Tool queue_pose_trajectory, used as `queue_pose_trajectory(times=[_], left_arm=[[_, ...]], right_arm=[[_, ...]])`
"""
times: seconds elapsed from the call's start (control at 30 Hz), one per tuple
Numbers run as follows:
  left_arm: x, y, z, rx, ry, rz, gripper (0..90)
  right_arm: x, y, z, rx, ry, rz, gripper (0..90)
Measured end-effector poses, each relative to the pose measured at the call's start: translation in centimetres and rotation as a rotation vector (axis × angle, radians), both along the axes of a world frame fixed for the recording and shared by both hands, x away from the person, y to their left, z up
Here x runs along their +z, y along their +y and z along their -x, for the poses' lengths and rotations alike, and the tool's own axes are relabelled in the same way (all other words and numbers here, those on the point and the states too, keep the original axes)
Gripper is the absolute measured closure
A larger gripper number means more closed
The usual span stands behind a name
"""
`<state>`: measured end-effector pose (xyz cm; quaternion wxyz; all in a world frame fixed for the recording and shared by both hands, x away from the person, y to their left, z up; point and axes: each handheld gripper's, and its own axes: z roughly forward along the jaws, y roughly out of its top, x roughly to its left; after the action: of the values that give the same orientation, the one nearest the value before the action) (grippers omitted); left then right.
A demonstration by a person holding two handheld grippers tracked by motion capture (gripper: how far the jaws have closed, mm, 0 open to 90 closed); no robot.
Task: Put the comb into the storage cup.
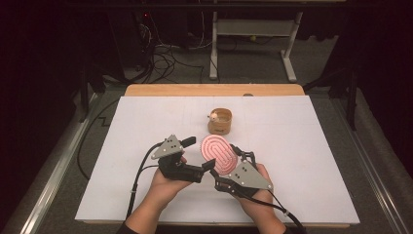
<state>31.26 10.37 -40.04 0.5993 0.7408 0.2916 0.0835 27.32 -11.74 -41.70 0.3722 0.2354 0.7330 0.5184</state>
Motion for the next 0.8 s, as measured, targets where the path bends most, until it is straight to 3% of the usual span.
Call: queue_pose_trajectory(times=[0.33,0.73,0.8], left_arm=[[-0.04,-0.10,-0.07,-0.020,0.023,0.019,0.0],[0.19,-0.08,0.01,-0.021,0.024,-0.001,0.0],[0.19,-0.03,0.02,-0.025,0.021,0.001,4.7]], right_arm=[[-0.19,0.29,0.08,0.009,-0.007,0.017,20.1],[-0.11,0.53,0.25,0.015,-0.021,0.024,20.1],[-0.10,0.63,0.32,0.013,-0.025,0.029,20.1]])
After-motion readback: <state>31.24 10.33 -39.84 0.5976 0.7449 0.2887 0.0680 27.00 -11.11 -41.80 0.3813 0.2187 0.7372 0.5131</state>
